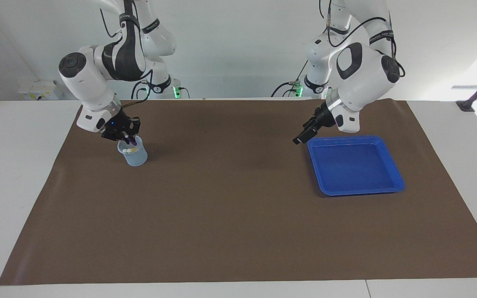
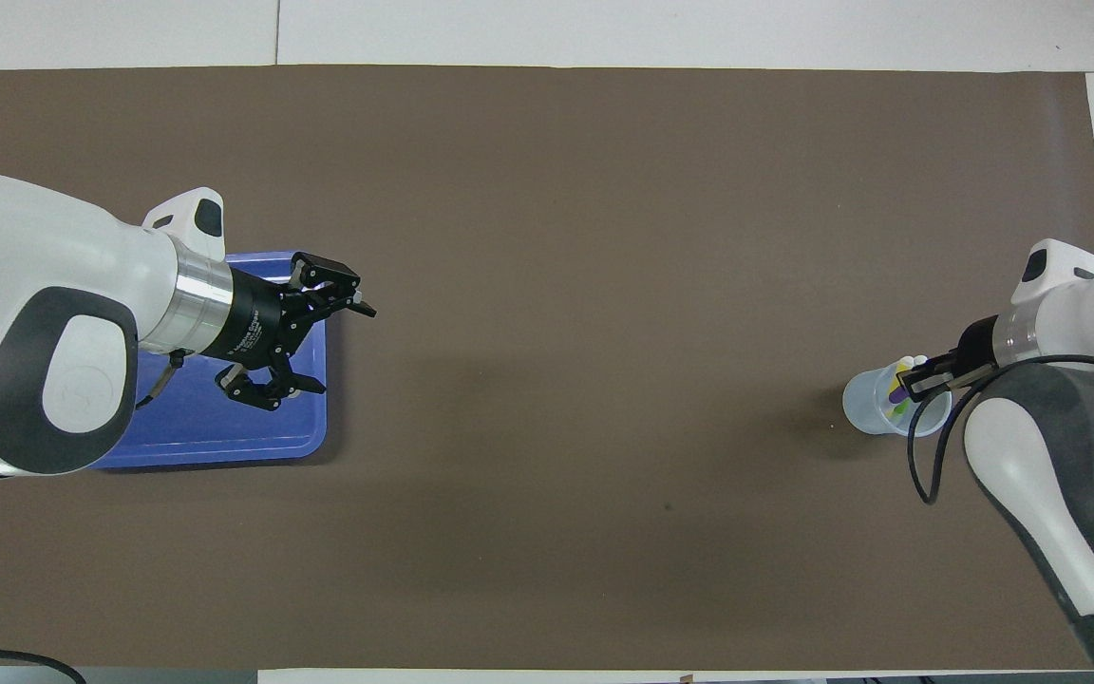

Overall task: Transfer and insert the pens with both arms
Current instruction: 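Insert the purple pen into the clear cup and open the right gripper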

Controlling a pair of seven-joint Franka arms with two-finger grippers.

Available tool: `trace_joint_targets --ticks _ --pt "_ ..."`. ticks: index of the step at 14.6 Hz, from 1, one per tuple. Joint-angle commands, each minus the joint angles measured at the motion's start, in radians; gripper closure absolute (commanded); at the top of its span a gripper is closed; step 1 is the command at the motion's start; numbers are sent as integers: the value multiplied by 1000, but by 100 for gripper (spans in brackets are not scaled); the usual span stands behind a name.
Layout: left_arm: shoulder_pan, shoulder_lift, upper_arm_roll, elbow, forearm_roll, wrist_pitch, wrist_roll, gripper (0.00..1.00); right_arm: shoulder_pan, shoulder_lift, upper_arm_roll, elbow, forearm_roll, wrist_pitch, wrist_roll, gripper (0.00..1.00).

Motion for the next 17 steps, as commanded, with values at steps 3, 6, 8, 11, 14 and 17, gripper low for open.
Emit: trace_joint_targets --ticks 3,6,8,11,14,17 --pt "89 -15 -1 10 81 -55 193 0 -16 -5 11 1 -18 1 -8 0" --pt "129 -3 0 30 187 -69 284 0 -18 -8 9 35 -18 -11 -5 0" --pt "149 9 3 50 250 -95 353 0 -18 -13 9 88 -18 -51 -3 0" --pt "153 24 39 94 276 -145 457 0 -18 -11 6 217 -21 -176 3 0" --pt "149 50 45 131 353 -182 482 0 -33 -5 3 332 -51 -331 94 0" --pt "19 55 145 152 388 -200 484 0 -54 7 5 391 -70 -424 217 0"
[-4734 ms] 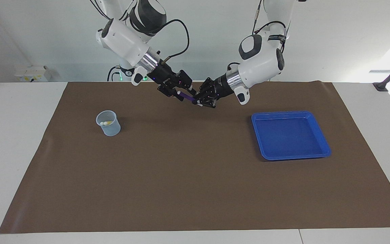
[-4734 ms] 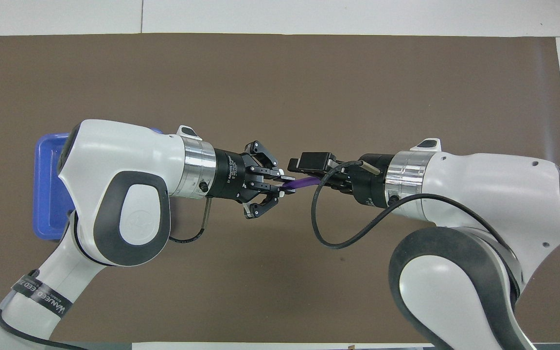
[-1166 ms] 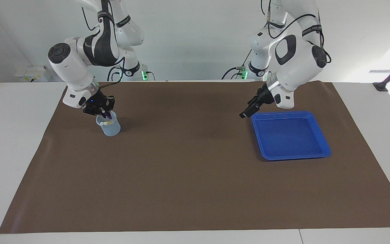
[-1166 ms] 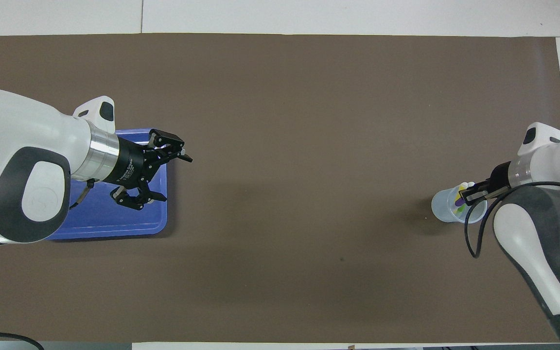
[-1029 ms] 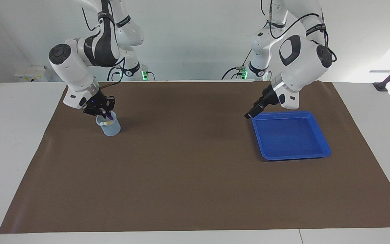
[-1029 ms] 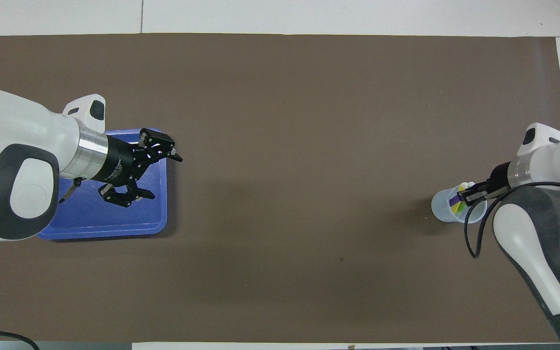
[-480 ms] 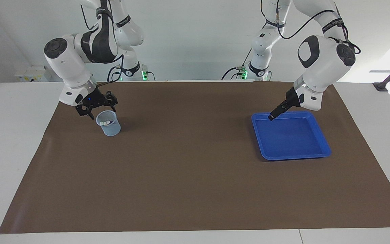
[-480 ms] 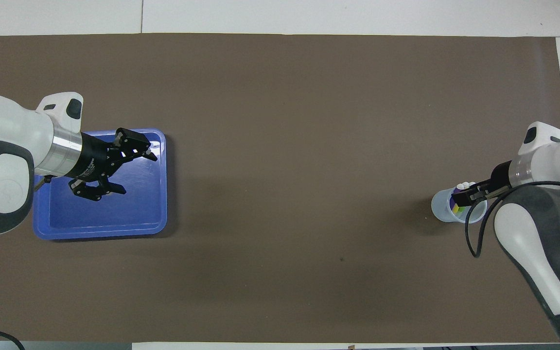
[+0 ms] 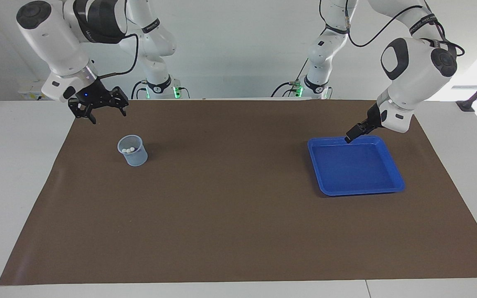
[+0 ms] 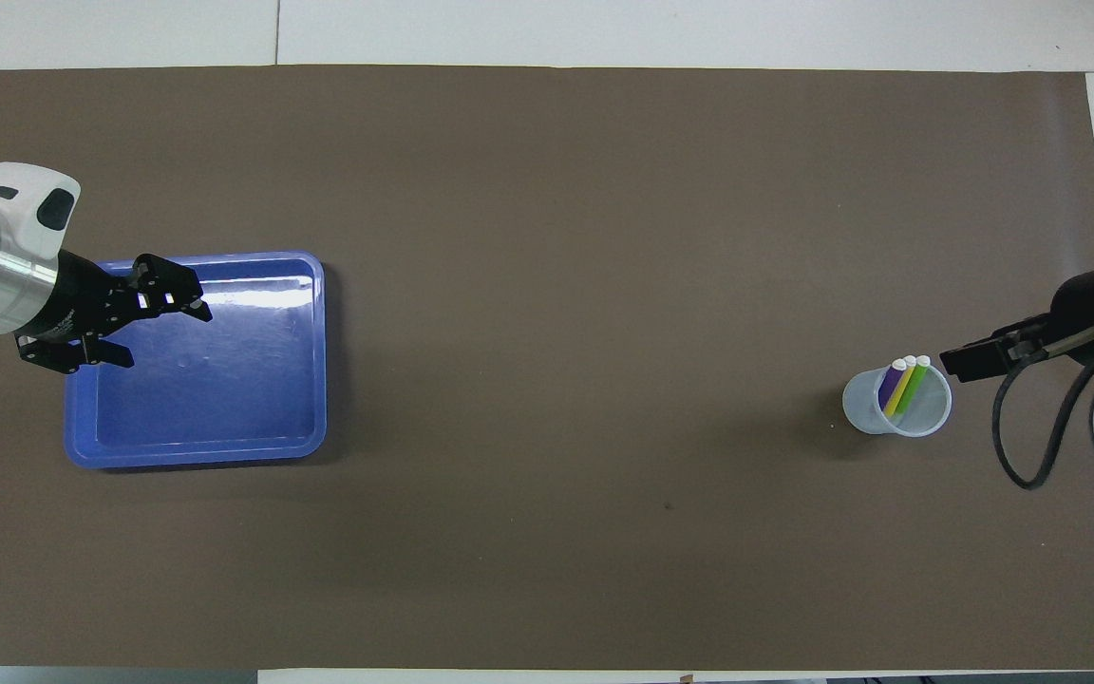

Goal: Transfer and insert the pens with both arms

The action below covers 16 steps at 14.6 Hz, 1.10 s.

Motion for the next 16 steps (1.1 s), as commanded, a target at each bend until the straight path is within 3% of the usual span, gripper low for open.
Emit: trace_joint_targets --ticks 1,5,6,9,13,16 --pt "-226 16 204 45 57 -43 12 0 -30 26 13 41 -38 -41 86 0" --pt "-648 39 640 154 63 -155 139 0 8 42 2 49 -99 -64 110 0" --pt "-688 41 691 175 70 -179 170 0 24 68 -27 64 -94 -84 135 0" --pt "-704 70 701 243 133 -251 248 0 64 143 -79 243 -87 -179 146 0" --pt "-718 64 705 317 136 -377 349 0 61 138 -125 230 -78 -190 149 0" --pt "-750 21 727 259 152 -391 452 0 61 148 -137 277 -78 -201 141 0"
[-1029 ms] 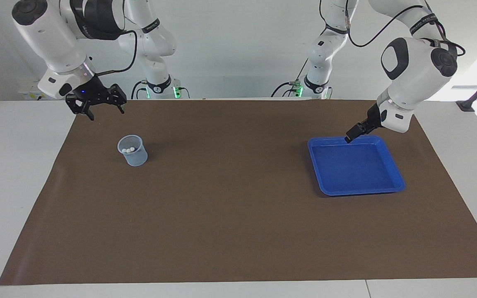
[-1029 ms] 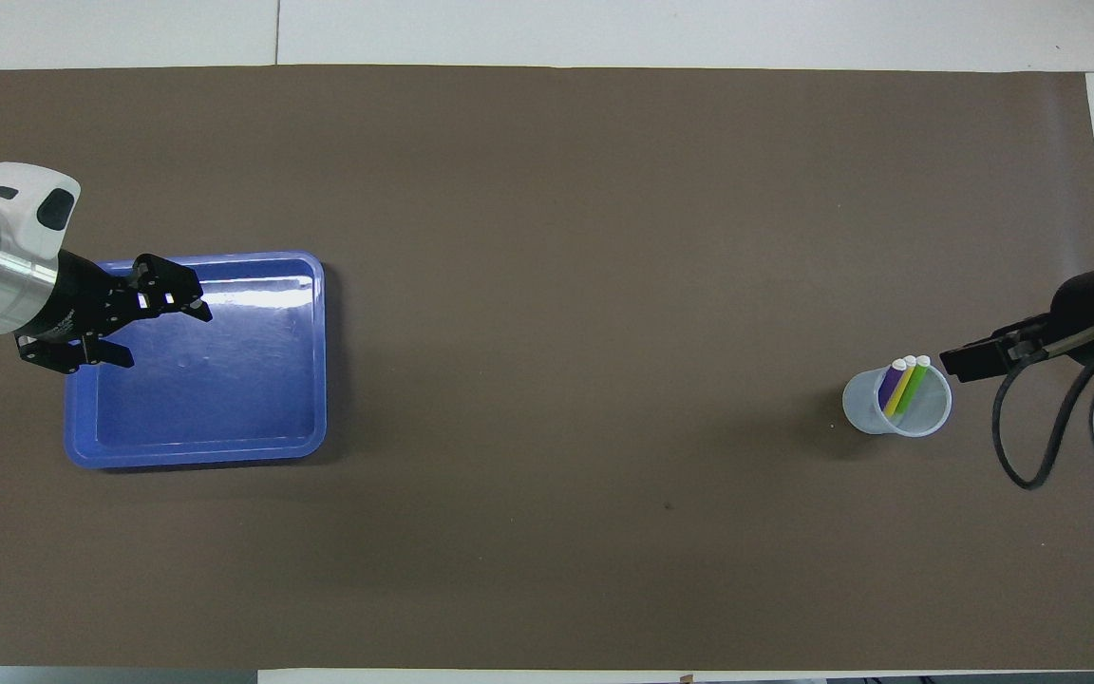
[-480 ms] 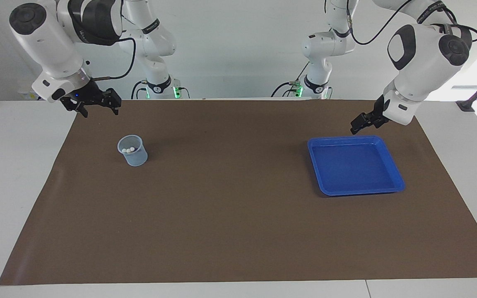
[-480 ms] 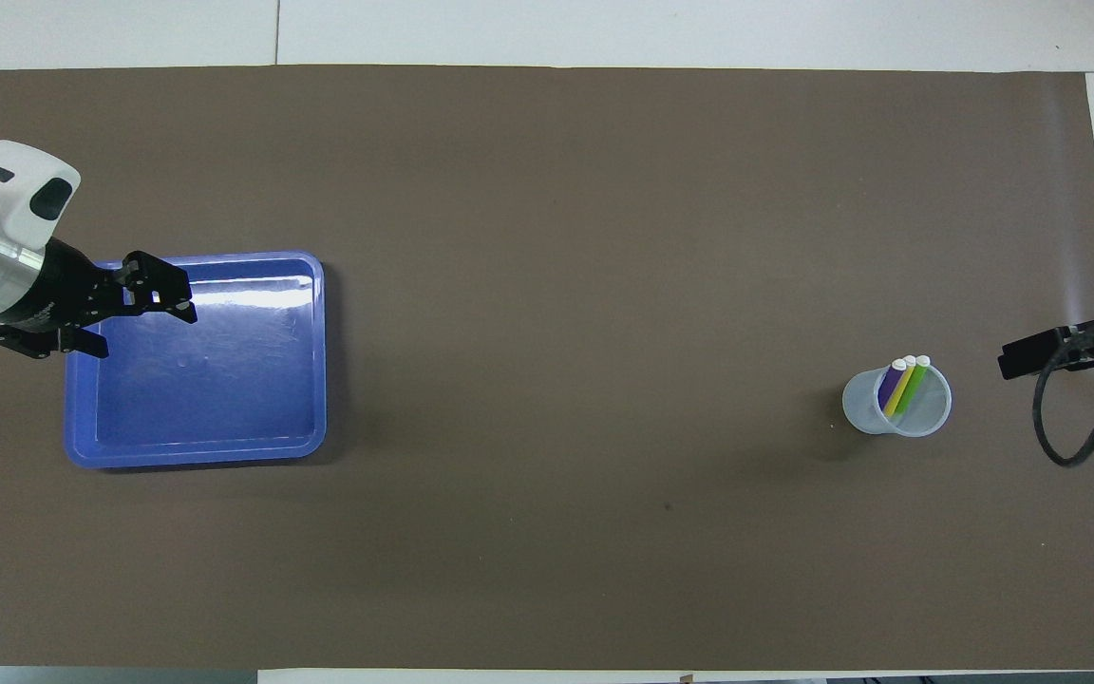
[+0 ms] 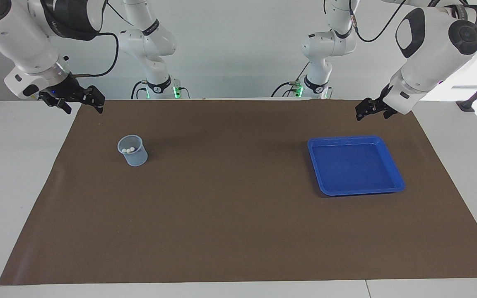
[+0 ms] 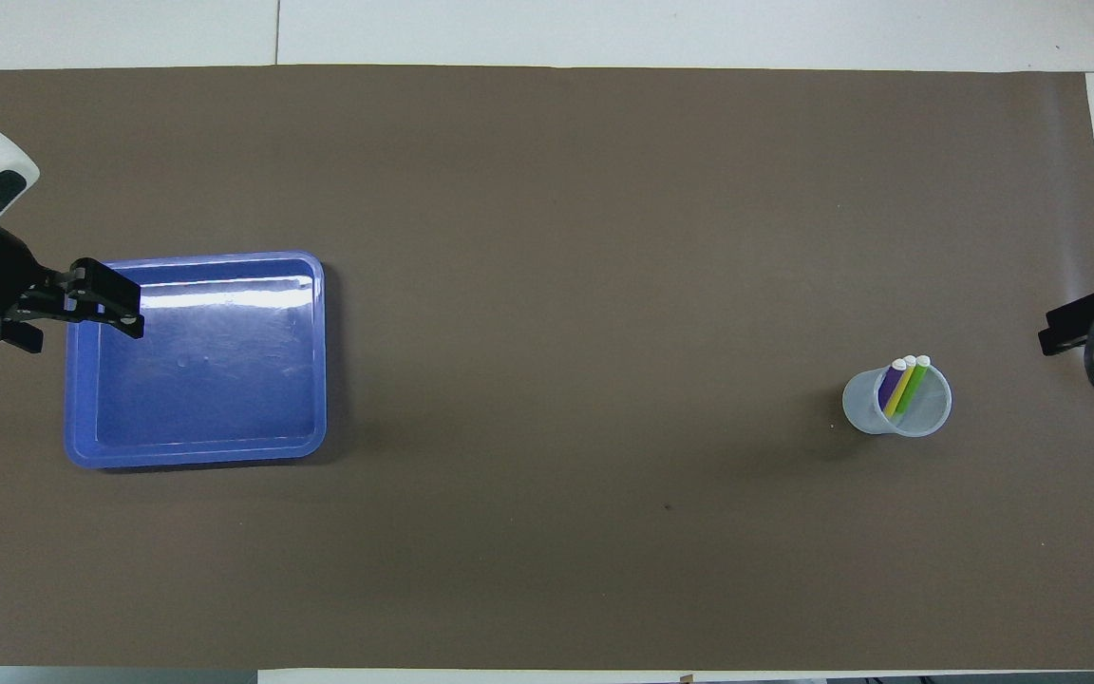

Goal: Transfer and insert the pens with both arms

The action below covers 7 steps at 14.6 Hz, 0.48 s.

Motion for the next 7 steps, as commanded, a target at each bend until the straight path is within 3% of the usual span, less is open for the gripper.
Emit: trace_joint_targets --ticks 1,3,7 --pt "-39 -50 46 -80 29 -1 82 0 4 20 -7 53 -3 -33 4 0" --pt "-44 -69 49 -131 23 68 70 0 5 22 10 57 -5 -21 7 0" --pt "-79 -61 40 -82 10 58 -4 0 8 19 42 70 -6 1 4 0"
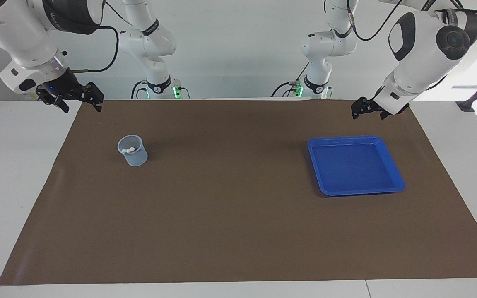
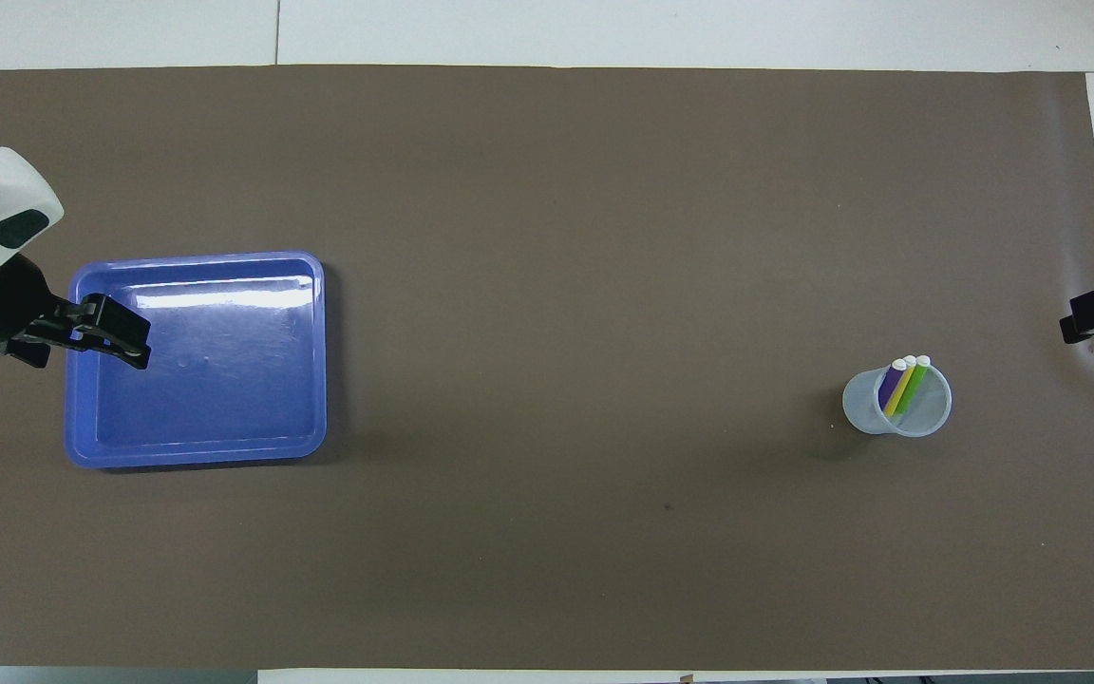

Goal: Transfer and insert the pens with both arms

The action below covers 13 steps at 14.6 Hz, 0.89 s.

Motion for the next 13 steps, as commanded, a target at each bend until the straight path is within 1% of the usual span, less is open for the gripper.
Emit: trace_joint_targets --ticks 1,2,4,6,8,11,13 --pt "-49 -36 14 1 3 1 -32 0 -1 13 20 28 -7 0 5 0" --pt "-56 -37 9 16 3 -28 -32 0 1 6 22 28 -7 0 7 0" --pt "-54 -34 11 97 3 -106 -27 0 1 1 24 26 -7 0 13 0" --pt "-48 -37 11 127 1 -126 -18 0 -1 1 27 26 -7 3 16 0" --pt "-53 -62 12 99 0 -85 7 0 1 1 27 26 -7 5 14 0" --pt "-40 -93 15 15 -29 34 5 0 4 1 40 26 -7 5 17 0" --pt "-39 -94 23 10 -46 39 10 0 2 -4 42 20 -7 3 16 0"
